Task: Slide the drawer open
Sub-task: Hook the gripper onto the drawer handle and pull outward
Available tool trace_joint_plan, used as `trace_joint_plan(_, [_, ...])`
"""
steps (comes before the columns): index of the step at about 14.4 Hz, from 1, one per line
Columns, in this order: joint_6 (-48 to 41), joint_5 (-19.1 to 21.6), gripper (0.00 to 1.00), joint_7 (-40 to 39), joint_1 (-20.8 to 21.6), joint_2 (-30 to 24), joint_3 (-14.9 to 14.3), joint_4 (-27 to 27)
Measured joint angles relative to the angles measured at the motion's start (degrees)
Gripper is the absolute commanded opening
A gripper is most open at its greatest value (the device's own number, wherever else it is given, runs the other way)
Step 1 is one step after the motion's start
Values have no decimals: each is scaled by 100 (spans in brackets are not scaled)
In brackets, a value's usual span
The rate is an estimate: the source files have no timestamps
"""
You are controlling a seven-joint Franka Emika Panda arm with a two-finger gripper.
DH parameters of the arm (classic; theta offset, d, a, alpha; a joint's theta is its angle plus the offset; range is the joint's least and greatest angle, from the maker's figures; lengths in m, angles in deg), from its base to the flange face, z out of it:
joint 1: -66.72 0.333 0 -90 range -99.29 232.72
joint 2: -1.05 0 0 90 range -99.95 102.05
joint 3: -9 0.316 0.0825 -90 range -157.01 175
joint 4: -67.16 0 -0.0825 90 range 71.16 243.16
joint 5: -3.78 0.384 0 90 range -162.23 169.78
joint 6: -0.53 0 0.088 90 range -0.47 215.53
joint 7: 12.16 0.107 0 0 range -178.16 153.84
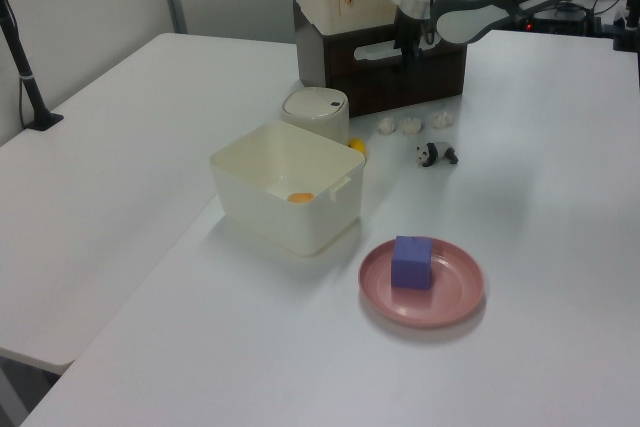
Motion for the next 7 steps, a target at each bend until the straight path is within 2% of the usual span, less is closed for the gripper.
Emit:
trace_joint_plan(2, [12,-27,39,-5,0,12,-18,-8])
trace_joint_plan(7, [18,-49,35,15,35,4,-43,-40])
